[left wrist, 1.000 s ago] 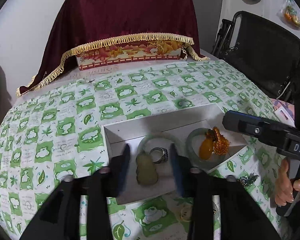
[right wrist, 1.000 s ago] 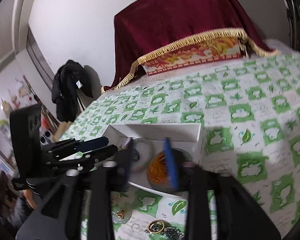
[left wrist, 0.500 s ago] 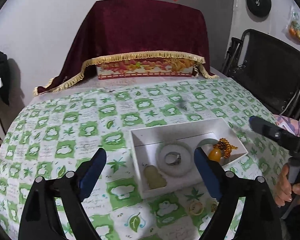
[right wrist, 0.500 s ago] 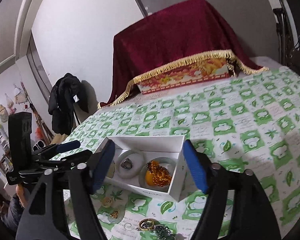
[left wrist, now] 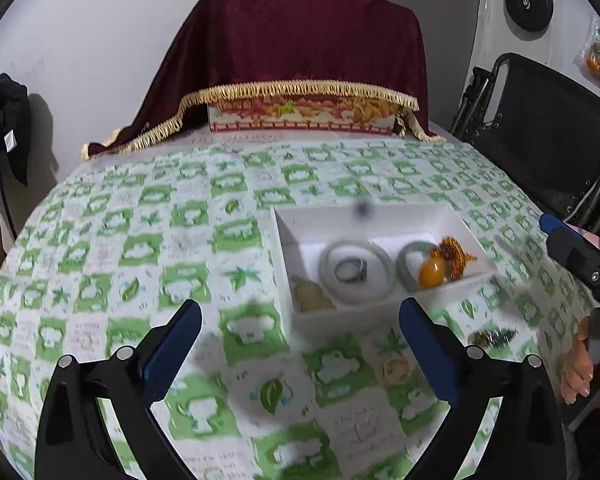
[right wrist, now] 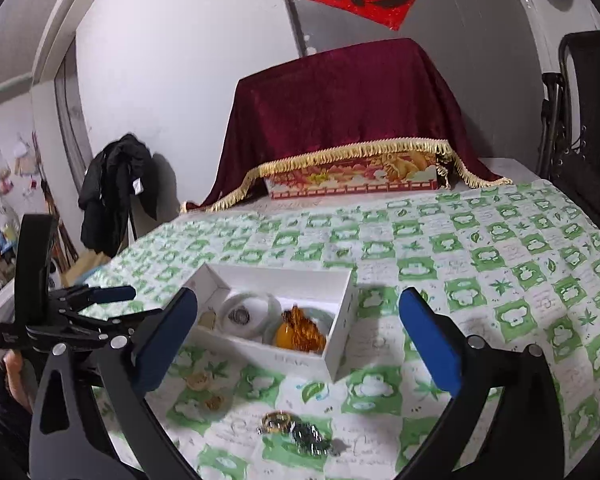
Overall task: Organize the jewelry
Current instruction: 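Withdraw both tools from the box toward the remaining jewelry, then move right tool over the silver chain while left tool approaches the small rings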
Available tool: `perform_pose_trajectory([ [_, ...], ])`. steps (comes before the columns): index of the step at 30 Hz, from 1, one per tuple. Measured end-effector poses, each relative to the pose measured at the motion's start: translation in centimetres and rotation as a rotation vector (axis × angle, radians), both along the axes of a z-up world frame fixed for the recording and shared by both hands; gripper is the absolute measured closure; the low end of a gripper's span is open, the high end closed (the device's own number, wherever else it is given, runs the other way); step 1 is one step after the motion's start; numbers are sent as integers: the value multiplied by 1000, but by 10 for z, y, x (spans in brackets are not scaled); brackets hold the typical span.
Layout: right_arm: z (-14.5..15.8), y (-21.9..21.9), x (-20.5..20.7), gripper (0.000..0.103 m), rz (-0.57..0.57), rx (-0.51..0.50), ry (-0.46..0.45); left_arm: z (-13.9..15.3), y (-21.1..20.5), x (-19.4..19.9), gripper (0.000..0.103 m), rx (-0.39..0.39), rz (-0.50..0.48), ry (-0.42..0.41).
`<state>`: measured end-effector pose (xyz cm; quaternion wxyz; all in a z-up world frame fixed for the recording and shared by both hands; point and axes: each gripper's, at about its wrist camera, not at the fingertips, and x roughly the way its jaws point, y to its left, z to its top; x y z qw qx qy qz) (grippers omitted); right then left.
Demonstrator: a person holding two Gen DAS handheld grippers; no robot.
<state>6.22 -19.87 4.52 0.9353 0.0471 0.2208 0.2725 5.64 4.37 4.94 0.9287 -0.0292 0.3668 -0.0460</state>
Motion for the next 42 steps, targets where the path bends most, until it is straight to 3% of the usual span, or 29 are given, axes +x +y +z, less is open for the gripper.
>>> perform_pose_trajectory([
  [7,-13,-18,-16,5,26,68,96,-10,-22,-12,4,56,-59,15],
  [17,-23,-27,-8,5,-42,58,188,-27,-40,-7,4,121,-114,73],
  [25,-26,-24,-5,5,-64,18,206,-36,-39,-1,4,140,-100,115],
  [33,-37,-17,1,5,-97,-75,246,-41,-23,7,4,101,-52,164],
  [38,-45,-4,4,5,-139,-249,245,-41,-26,5,4,114,-56,161],
  [42,-60,6,17,5,-124,-340,324,-41,-30,4,4,135,-57,155],
])
